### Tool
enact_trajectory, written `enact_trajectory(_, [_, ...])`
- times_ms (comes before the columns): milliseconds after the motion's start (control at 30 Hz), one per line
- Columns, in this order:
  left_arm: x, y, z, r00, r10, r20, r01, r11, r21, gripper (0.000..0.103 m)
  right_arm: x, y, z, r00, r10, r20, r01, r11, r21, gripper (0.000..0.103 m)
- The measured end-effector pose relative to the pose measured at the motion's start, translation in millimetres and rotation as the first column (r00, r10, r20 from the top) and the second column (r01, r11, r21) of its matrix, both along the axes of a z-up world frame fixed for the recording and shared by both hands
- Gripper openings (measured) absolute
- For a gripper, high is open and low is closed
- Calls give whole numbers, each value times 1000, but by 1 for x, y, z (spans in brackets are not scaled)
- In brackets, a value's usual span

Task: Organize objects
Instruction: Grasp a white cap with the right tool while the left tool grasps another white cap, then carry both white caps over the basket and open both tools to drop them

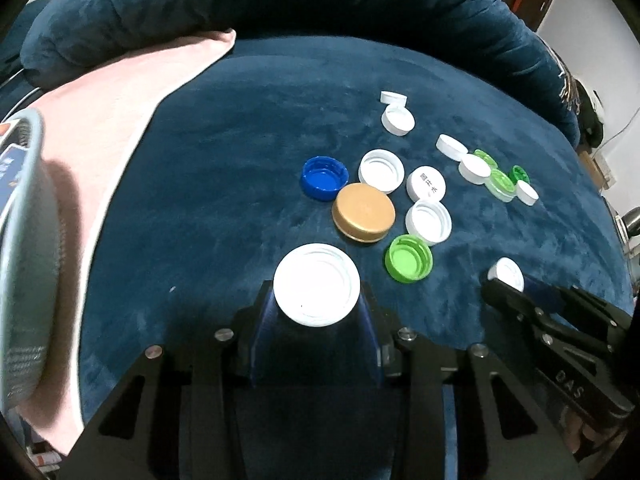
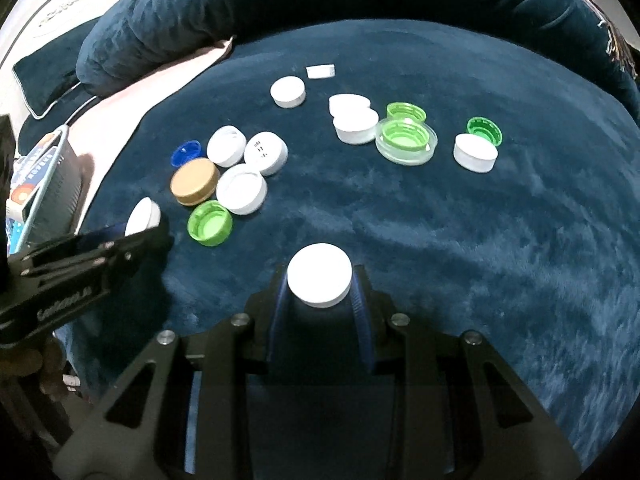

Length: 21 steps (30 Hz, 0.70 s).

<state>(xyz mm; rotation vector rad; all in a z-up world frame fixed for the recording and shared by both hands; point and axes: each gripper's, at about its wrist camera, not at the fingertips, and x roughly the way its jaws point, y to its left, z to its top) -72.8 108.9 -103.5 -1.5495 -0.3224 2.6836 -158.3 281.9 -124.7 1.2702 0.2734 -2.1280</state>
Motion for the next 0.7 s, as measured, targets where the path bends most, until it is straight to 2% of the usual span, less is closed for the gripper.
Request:
enact_trajectory(233, [32,-32,44,993,60,-103,-59,998,18,41,19,-20,25,999,38,-7,-38,997,-69,32])
enact_trajectory(367, [55,-66,73,975,144,-169,-137,989,49,41,37,-42,47,995,100,-25,-102,988,-114,32])
enact_trajectory(500, [78,-115,99,937,274,-216,-260,961,93,41,60,-76,68,984,174,-45,-179,972,-155,32])
enact_trajectory(567, [85,-135,107,918,324,-228,-311,946,92,41,71,-97,78,974,219,-51,-225,959,-174,32])
enact_trajectory(700, [107,-194,123,853,455,-254,-442,890,110,41,93,-141,97,954,294,-66,-301,931,-208,32])
